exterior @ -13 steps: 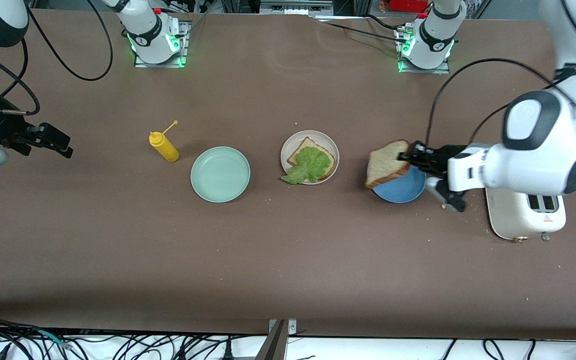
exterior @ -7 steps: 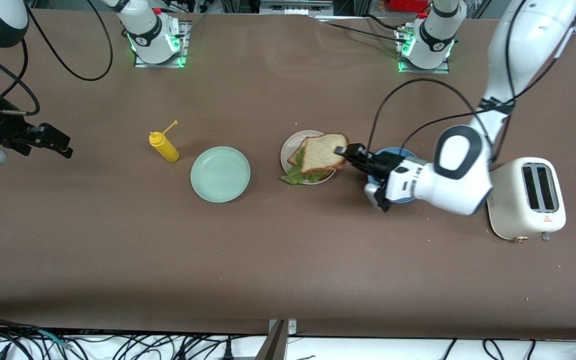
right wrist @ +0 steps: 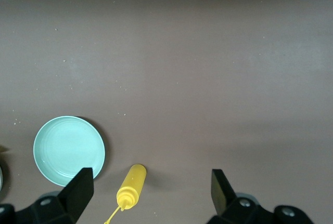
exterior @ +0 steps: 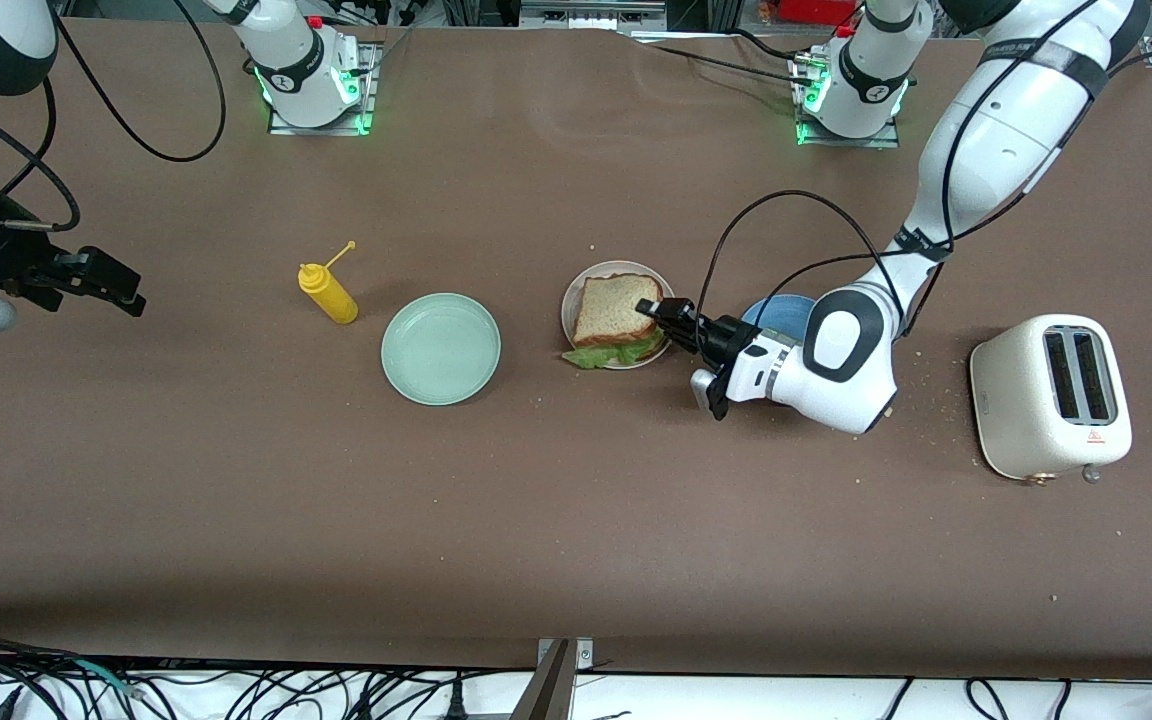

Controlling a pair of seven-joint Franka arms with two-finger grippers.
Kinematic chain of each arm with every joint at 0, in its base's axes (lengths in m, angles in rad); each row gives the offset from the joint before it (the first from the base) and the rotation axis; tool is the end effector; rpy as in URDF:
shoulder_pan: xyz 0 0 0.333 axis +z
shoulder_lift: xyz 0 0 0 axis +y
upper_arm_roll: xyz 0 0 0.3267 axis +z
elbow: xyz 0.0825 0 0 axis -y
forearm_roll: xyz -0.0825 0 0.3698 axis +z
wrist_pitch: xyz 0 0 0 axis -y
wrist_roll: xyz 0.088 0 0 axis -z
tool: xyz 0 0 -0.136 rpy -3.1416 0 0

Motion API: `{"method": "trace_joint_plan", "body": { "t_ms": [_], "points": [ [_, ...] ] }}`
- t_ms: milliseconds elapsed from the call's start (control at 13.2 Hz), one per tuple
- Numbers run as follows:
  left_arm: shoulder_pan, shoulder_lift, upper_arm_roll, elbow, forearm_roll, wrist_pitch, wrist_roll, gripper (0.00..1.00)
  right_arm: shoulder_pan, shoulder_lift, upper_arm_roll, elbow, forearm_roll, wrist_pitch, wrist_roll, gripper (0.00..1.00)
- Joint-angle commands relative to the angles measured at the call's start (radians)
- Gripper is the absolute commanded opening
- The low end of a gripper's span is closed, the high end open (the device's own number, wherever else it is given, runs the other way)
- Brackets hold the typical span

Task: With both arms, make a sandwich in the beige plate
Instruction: 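Carry the toast with the left gripper and lay it on the lettuce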

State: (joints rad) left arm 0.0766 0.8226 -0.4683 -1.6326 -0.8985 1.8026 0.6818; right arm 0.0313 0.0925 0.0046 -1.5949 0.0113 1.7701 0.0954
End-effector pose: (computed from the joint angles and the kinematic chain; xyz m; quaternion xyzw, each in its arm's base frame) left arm 0.5692 -0.2924 0.2003 0.7790 -0.2014 -0.1818 0.5653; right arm 0.5877 0.0223 0.5613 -0.9987 0.0306 -0.0409 0.0085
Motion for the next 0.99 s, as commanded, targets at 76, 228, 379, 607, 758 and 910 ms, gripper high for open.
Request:
{"method": "trace_joint_plan", "body": {
  "t_ms": [76, 228, 379, 607, 758, 910],
  "points": [
    [0.005, 0.02, 0.002, -0.013, -0.053, -0.003, 0.051, 0.99, 0.002, -0.002, 0.0, 0.003, -0.014, -0.012, 0.0, 1.0],
    [0.005, 0.013, 0.036, -0.012, -0.042, -0.003, 0.087, 1.0, 0.004, -0.002, 0.0, 0.003, -0.014, -0.012, 0.0, 1.0],
    [0.003, 0.006, 0.066, -0.01, -0.037, -0.003, 0.087, 1.0, 0.006, -0.002, 0.0, 0.004, -0.014, -0.012, 0.0, 1.0],
    [0.012, -0.032, 0.1, 0.007, 0.076, -0.003, 0.073, 1.0, 0.006, 0.0, 0.0, 0.004, -0.013, -0.011, 0.0, 1.0],
    [0.011, -0.066, 0.126, 0.007, 0.105, -0.003, 0.068, 1.0, 0.006, -0.002, 0.0, 0.004, -0.013, -0.011, 0.0, 1.0],
    [0.011, -0.135, 0.158, 0.007, 0.203, -0.002, 0.041, 1.0, 0.006, -0.002, 0.001, 0.003, -0.016, -0.012, -0.002, 1.0]
  ]
}}
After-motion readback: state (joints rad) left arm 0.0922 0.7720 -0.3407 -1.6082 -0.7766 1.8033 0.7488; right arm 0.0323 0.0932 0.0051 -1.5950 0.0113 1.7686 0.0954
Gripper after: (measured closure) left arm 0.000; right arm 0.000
